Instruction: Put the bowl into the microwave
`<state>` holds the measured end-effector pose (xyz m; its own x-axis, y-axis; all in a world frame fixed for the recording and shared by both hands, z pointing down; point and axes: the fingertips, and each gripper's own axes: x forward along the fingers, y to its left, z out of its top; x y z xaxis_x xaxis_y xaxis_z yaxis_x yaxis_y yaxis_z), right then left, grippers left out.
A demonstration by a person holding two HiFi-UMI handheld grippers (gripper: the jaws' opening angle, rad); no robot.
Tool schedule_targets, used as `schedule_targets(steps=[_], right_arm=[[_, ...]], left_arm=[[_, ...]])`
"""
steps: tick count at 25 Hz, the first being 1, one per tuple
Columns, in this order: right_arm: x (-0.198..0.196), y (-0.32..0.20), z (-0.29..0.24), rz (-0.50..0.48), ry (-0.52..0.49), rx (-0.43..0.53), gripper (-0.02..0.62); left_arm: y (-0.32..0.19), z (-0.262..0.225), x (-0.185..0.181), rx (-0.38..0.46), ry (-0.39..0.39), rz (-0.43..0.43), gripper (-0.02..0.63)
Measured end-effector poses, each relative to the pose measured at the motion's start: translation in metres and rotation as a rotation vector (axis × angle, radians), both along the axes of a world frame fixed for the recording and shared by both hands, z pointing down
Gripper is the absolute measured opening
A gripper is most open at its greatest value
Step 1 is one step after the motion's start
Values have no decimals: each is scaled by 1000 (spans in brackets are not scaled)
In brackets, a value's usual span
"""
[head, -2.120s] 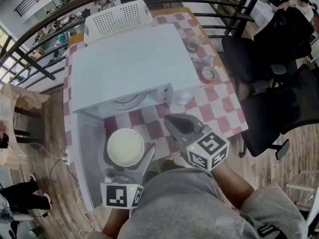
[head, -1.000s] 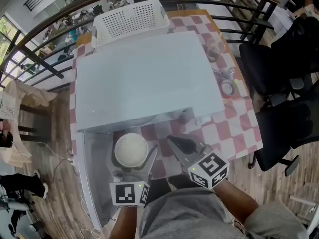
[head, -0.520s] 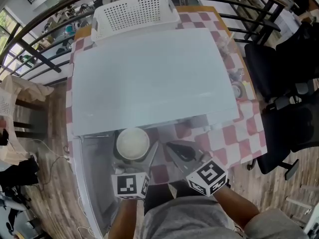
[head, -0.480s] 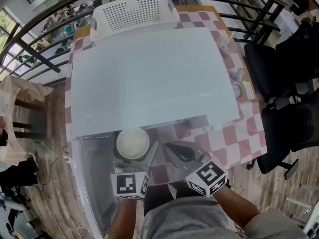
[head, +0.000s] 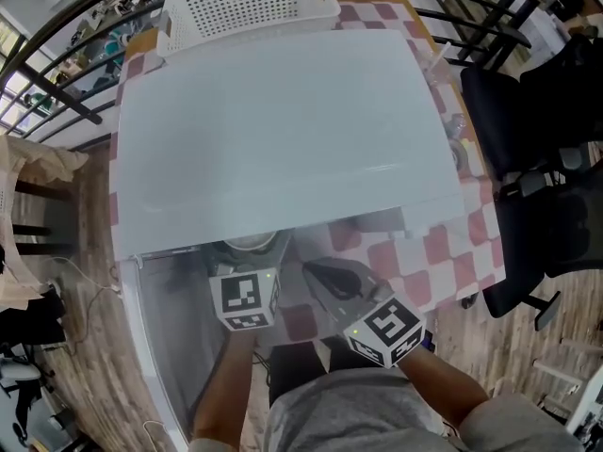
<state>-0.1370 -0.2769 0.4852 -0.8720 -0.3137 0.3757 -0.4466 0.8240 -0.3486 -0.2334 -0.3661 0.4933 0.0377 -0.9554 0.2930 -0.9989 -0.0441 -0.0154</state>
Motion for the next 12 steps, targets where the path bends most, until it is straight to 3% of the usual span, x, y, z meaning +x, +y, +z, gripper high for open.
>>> schedule_targets(steps=[6,12], right_arm=[[-1,4,4,0,-1,-20,-2],[1,6,5,13,-7,-33,-2]], left_arm=[[-18,23,-15,-76,21,-44,543],[-23,22,-7,-97,-67,-25,543]])
